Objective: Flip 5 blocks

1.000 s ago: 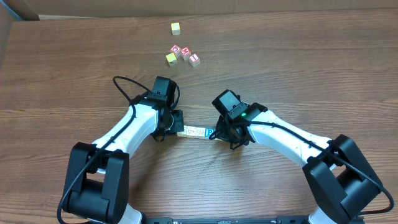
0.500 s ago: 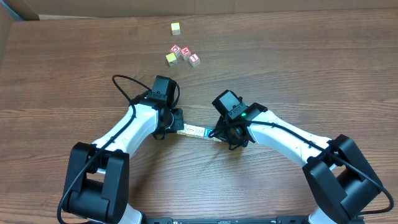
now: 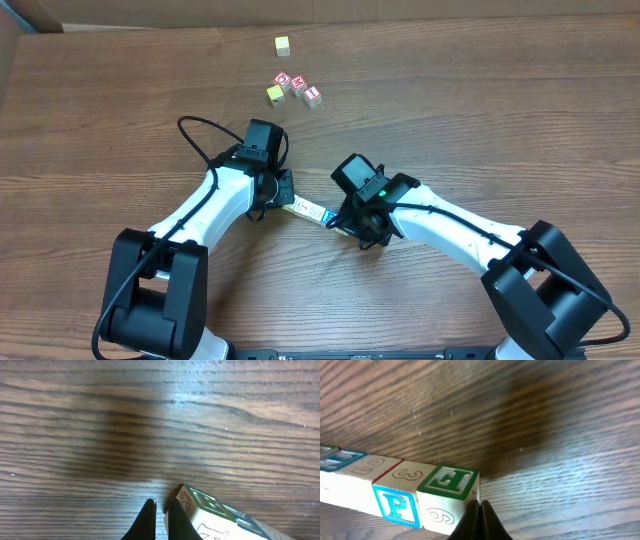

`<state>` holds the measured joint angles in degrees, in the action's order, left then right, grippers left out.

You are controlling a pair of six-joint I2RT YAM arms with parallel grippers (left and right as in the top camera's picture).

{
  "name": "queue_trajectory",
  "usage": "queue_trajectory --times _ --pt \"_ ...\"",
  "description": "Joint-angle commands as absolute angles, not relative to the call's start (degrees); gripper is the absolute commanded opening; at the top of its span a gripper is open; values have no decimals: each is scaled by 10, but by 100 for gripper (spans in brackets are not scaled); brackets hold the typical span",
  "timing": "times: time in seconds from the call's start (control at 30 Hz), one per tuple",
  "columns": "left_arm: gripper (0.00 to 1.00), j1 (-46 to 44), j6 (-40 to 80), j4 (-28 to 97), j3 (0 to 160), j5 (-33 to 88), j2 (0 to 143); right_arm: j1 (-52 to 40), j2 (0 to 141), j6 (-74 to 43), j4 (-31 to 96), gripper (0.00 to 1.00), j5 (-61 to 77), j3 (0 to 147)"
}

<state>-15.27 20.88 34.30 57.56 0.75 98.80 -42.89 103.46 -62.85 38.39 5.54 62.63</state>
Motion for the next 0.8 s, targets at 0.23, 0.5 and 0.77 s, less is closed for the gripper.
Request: queue_trajectory --times 0.23,0.5,0.77 --pt "4 -162 214 330 570 49 997 -465 1036 -739 360 4 76 629" --pt "4 -162 214 319 570 47 997 -480 1036 -828 360 4 76 629" --pt "4 -162 214 310 570 44 997 -497 1036 -858 335 4 76 629"
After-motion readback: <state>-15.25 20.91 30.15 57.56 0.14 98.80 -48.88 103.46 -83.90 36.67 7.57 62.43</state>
